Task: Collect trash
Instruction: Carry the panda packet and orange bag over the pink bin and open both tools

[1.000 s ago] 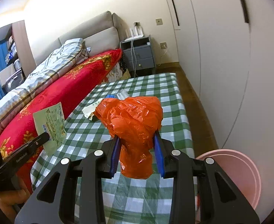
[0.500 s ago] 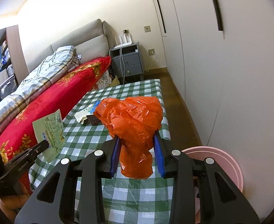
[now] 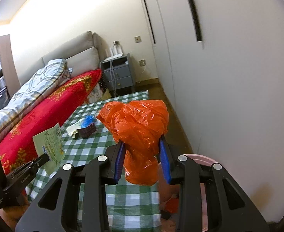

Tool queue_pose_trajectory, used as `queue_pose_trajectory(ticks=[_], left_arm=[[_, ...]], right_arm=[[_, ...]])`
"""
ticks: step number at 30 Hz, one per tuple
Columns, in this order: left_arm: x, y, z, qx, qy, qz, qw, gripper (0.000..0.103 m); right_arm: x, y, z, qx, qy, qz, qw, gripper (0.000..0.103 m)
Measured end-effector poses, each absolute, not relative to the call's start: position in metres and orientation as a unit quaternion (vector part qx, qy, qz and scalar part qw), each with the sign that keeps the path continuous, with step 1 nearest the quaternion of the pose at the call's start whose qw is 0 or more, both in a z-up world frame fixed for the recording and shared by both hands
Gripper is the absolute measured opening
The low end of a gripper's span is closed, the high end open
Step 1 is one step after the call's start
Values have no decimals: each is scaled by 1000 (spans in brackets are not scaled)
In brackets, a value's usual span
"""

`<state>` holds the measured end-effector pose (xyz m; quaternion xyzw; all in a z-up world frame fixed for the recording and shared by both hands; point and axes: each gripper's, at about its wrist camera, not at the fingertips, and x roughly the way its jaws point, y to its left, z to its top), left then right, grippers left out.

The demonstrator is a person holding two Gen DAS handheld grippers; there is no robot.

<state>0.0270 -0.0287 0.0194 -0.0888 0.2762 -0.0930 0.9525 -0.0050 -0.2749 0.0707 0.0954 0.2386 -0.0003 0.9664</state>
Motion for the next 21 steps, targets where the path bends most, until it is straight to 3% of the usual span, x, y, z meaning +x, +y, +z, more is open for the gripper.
queue_pose_trajectory(ticks=[21], left_arm=[[28, -69, 15, -70, 279, -133, 949, 2]], right_arm=[[-28, -318, 72, 109, 235, -74, 963, 33]])
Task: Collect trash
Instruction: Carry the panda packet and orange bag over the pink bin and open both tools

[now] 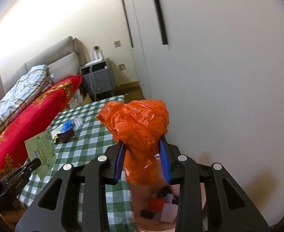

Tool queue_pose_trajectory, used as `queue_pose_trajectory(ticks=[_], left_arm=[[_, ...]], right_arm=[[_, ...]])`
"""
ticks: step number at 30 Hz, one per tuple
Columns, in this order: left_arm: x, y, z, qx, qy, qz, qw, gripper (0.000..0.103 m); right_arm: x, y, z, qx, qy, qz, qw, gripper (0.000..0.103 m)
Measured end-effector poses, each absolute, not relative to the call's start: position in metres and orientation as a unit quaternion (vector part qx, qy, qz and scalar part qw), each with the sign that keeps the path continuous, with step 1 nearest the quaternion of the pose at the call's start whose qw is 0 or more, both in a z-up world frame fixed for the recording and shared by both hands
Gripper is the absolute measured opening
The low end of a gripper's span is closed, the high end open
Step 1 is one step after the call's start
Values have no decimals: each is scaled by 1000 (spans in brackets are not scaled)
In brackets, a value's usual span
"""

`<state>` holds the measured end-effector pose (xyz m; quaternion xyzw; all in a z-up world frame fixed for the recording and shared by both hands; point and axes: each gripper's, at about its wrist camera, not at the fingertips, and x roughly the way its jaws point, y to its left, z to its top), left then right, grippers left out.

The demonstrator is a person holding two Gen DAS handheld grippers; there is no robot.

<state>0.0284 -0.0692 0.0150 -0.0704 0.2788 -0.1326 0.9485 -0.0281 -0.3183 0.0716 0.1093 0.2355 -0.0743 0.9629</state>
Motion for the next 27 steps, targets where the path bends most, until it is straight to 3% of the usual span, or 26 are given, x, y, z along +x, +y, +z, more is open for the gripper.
queue_pose_trajectory(ticks=[27], left_arm=[[54, -177, -13, -114, 316, -291, 896, 2]], right_arm=[[-21, -356, 48, 143, 260, -157, 942, 33]])
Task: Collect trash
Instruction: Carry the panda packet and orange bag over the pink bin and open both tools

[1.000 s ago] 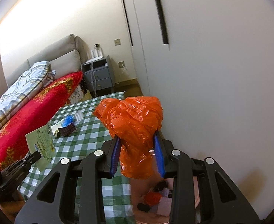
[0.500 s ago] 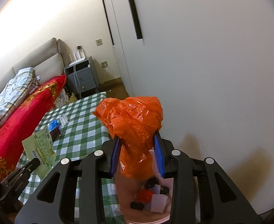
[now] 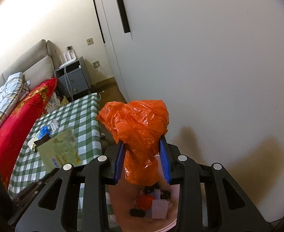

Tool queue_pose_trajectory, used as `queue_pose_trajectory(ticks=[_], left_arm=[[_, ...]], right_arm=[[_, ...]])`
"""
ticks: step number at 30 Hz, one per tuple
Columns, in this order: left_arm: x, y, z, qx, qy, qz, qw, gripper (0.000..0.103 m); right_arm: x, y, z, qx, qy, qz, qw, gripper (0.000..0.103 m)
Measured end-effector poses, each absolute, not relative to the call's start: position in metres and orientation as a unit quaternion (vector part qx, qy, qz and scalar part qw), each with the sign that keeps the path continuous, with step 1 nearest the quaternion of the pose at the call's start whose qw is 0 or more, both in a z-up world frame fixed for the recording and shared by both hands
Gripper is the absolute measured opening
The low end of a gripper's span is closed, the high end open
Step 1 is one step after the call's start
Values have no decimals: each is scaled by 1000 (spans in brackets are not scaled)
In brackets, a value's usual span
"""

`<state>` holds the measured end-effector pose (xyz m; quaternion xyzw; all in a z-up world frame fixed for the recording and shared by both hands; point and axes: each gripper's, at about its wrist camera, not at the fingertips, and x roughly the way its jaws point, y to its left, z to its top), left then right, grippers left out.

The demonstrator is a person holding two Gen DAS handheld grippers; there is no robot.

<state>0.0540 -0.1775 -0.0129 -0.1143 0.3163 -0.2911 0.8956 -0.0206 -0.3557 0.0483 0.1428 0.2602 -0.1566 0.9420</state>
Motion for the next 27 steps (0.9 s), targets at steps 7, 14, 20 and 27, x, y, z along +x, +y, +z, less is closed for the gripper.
queue_pose_trajectory(ticks=[7, 14, 20, 27], left_arm=[[65, -204, -36, -141, 355, -325, 865, 2], [73, -220, -54, -154, 387, -342, 843, 2], [71, -217, -64, -140, 402, -308, 851, 34], [69, -203, -59, -128, 394, -288, 863, 34]], right_arm=[[-11, -360, 38, 140, 280, -175, 933, 33], [-6, -364, 33, 142, 291, -187, 927, 38], [-3, -364, 30, 143, 296, -193, 925, 52], [-3, -362, 32, 139, 293, -190, 927, 52]])
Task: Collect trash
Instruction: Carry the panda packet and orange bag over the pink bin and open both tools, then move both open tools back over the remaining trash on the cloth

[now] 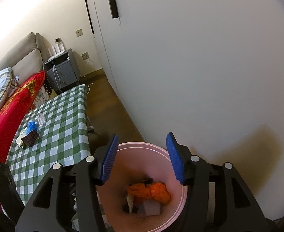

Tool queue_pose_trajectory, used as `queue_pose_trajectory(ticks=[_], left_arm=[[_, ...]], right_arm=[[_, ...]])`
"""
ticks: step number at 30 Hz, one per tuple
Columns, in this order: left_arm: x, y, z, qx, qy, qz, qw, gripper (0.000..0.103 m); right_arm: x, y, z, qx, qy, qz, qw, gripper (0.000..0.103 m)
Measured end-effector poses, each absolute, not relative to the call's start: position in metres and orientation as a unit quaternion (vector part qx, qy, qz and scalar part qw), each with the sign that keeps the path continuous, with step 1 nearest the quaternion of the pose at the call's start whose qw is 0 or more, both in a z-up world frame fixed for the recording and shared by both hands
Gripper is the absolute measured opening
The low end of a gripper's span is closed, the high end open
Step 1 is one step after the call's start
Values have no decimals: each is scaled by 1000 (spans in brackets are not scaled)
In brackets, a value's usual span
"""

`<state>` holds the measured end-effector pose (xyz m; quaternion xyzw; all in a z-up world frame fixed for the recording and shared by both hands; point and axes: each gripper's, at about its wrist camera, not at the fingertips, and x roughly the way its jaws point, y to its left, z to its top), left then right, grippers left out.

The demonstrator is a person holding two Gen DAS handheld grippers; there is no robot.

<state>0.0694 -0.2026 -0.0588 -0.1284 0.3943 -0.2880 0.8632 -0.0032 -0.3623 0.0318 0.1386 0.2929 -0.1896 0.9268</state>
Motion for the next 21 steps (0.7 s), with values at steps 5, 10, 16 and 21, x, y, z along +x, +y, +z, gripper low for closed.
queue_pose_trajectory(ticks=[5, 10, 16, 21], left_arm=[[72, -192, -54, -125, 389, -272, 871, 34], [70, -177, -47, -127, 379, -256, 880, 34], [66, -151, -39, -127, 364, -232, 893, 34], [66, -121, -33, -124, 346, -188, 911, 34]], right_arm=[[-6, -357, 34, 131, 286, -184, 931, 52], [-8, -350, 36, 121, 281, -173, 936, 52], [-6, -334, 35, 102, 278, -150, 943, 52], [-1, -315, 33, 90, 276, -114, 950, 42]])
